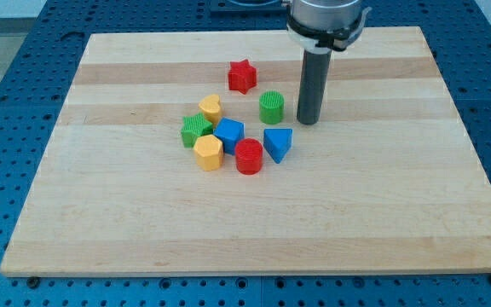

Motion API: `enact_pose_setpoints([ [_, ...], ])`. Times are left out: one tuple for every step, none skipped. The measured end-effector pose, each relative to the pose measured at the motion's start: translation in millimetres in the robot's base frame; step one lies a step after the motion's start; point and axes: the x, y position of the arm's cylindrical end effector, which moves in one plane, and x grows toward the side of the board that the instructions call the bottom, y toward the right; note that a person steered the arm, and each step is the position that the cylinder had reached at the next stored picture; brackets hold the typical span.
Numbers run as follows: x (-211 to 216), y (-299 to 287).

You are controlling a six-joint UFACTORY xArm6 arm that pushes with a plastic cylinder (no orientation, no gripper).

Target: Push the green circle into the red star

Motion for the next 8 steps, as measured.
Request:
enact_pose_setpoints([
  [-11,-42],
  [-11,-49],
  [-2,-20],
  [0,-46],
  [-1,-100],
  [-14,-138],
  [-27,-149],
  [-25,-146],
])
